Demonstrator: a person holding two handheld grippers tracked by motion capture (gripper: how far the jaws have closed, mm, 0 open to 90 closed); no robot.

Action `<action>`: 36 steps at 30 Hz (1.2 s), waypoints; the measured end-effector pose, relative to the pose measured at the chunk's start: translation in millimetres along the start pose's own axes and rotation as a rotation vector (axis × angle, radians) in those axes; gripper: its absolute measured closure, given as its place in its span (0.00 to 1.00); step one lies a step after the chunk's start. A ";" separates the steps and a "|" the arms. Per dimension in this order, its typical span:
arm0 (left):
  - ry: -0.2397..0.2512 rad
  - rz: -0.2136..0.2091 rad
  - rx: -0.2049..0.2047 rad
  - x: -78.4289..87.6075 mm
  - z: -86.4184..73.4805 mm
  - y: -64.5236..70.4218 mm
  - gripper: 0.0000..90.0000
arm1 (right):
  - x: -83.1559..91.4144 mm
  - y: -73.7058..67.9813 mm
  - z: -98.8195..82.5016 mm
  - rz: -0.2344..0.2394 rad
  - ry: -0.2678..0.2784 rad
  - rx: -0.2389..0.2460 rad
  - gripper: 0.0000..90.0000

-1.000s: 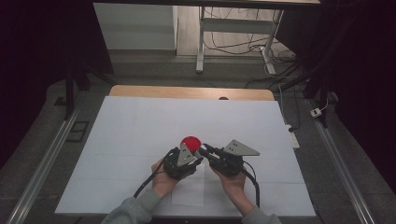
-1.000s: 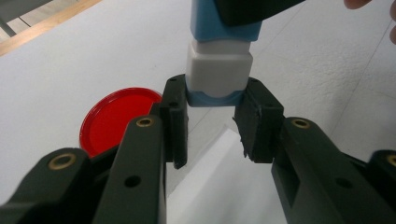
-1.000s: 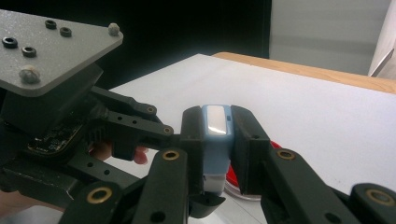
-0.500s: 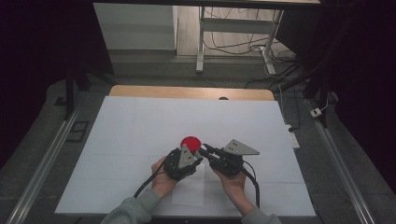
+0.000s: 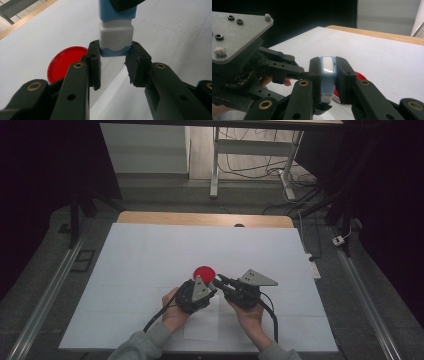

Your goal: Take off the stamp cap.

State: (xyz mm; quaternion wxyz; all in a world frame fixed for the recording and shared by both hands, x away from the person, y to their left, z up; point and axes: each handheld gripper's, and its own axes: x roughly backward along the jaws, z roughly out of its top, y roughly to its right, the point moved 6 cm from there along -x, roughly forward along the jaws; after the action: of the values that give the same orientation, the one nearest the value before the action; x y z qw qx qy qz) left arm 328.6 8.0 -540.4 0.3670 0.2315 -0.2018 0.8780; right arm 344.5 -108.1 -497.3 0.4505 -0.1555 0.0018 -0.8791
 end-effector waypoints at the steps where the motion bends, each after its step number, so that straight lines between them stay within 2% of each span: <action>1: 0.004 -0.015 0.018 0.0 0.1 -0.1 0.74 | 0.0 -0.1 0.1 -0.001 0.002 0.000 0.84; 2: 0.009 -0.033 0.039 -0.1 0.1 -0.4 0.74 | 0.2 -0.2 0.2 -0.002 0.003 0.001 0.84; 4: 0.012 -0.045 0.056 0.0 0.1 -0.4 0.74 | 0.5 -0.4 0.6 -0.002 0.005 0.000 0.84; 11: 0.017 -0.066 0.090 0.8 0.2 -0.4 0.73 | 1.0 -2.0 1.0 -0.009 0.006 0.005 0.84; 15: 0.011 -0.039 0.057 0.6 -0.3 0.3 0.74 | 0.9 -1.9 1.0 -0.008 0.001 0.009 0.84; 18: -0.007 0.008 -0.013 0.3 -1.2 1.7 0.74 | 0.4 -1.6 0.6 -0.004 -0.008 0.008 0.84; 19: -0.007 0.013 -0.019 0.3 -1.2 1.9 0.74 | 0.3 -1.5 0.6 -0.003 -0.012 0.006 0.84; 25: 0.003 0.002 -0.001 0.9 -0.4 2.1 0.74 | 1.0 -1.1 1.4 0.000 -0.007 0.001 0.84; 26: -0.020 -0.008 0.023 -0.4 -2.2 0.9 0.74 | 1.2 -1.1 1.5 0.000 -0.005 0.001 0.84; 27: -0.032 -0.030 0.055 -2.5 -5.9 -1.0 0.74 | 3.1 -0.6 3.4 -0.017 0.021 0.010 0.84; 28: -0.032 -0.034 0.087 -3.8 -9.9 -4.0 0.74 | 6.7 1.3 6.8 -0.045 0.038 0.026 0.84; 29: -0.019 -0.023 0.091 -3.0 -11.6 -5.7 0.74 | 10.4 3.9 10.4 -0.050 0.052 0.020 0.84; 30: -0.009 -0.008 0.067 -0.9 -9.8 -5.7 0.74 | 13.7 6.9 13.2 -0.045 0.062 0.003 0.84; 32: 0.011 -0.009 0.061 2.1 -4.9 -4.0 0.74 | 18.1 12.3 15.2 -0.055 0.075 -0.008 0.84; 36: 0.016 -0.022 0.055 2.9 -3.1 -1.4 0.74 | 16.8 13.7 12.4 -0.053 0.065 -0.017 0.84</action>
State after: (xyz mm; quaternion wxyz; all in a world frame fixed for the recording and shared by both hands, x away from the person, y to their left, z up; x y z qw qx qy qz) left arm 327.0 12.1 -541.0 0.3718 0.2368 -0.1719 0.8810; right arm 349.5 -127.9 -482.9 0.4256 -0.1307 0.0199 -0.8952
